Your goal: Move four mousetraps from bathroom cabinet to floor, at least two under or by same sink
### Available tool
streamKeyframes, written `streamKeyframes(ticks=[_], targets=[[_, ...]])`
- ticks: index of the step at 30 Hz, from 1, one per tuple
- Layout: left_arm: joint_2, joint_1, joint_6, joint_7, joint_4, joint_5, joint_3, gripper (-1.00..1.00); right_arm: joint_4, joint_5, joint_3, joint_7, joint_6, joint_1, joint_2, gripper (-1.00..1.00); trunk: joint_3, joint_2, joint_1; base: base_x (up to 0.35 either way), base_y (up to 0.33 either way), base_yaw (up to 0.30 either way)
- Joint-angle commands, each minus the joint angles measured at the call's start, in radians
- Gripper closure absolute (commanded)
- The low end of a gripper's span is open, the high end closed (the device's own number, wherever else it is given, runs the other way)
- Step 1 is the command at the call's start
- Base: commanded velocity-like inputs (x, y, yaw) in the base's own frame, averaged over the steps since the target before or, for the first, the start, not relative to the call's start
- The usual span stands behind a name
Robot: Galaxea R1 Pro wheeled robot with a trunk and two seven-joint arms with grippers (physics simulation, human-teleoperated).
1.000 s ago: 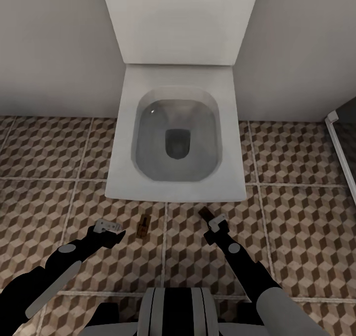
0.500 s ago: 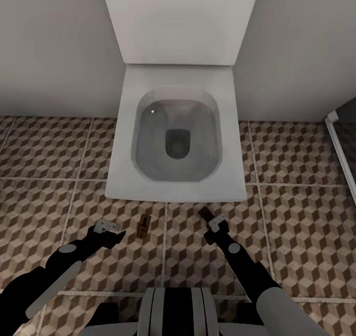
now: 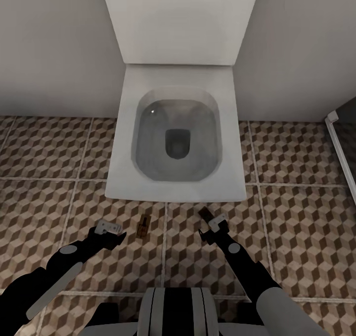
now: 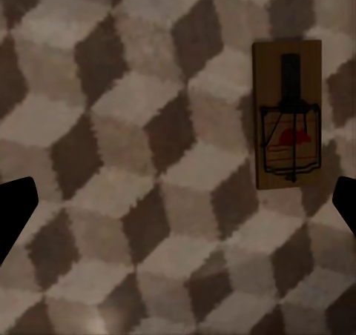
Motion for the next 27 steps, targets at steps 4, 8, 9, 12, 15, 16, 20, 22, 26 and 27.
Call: streamKeyframes(ticks=[4,8,9,12,15,16,20,22,26,27], targets=[[0.001,-0.001,0.002,0.01,-0.001,0.011,-0.005,-1.0,-0.001,0.01,-0.002,0.003,0.0,0.0,0.0,-1.0,0.0,0.0,0.0,0.0,0.0,0.0],[0.001,-0.001,0.002,0.01,-0.001,0.011,-0.005,-1.0,-0.001,0.01,-0.002,0.003,0.0,0.0,0.0,-1.0,0.0,0.0,0.0,0.0,0.0,0.0],[0.001,-0.001,0.002,0.01,-0.001,0.011,-0.005,-1.0,-0.001,0.01,-0.001,0.003,0.0,0.0,0.0,-1.0,0.0,0.0,0.0,0.0,0.0,0.0],[0.001,-0.001,0.002,0.01,-0.001,0.011,-0.006,-1.0,-0.001,0.01,-0.002,0.003,0.0,0.0,0.0,-1.0,0.0,0.0,0.0,-0.085,0.0,0.0],[0.001,-0.001,0.002,0.01,-0.001,0.011,-0.006,-1.0,-0.001,0.01,-0.002,0.003,0.0,0.0,0.0,-1.0,0.0,0.0,0.0,-0.207,0.0,0.0],[0.001,-0.001,0.002,0.01,-0.001,0.011,-0.006,-1.0,-0.001,0.01,-0.001,0.003,0.0,0.0,0.0,-1.0,0.0,0.0,0.0,-0.267,0.0,0.0],[0.001,-0.001,0.002,0.01,0.0,0.011,-0.006,-1.0,-0.001,0.01,-0.002,0.003,0.0,0.0,0.0,-1.0,0.0,0.0,0.0,-0.296,0.0,0.0],[0.001,-0.001,0.002,0.01,0.0,0.011,-0.006,-1.0,-0.001,0.01,-0.002,0.004,0.0,0.0,0.0,-1.0,0.0,0.0,0.0,-0.319,0.0,0.0],[0.001,-0.001,0.002,0.01,0.0,0.011,-0.006,-1.0,-0.001,0.01,-0.002,0.003,0.0,0.0,0.0,-1.0,0.0,0.0,0.0,-0.328,0.0,0.0],[0.001,-0.001,0.002,0.01,0.0,0.011,-0.006,-1.0,-0.001,0.01,-0.001,0.004,0.0,0.0,0.0,-1.0,0.0,0.0,0.0,-0.331,0.0,0.0]])
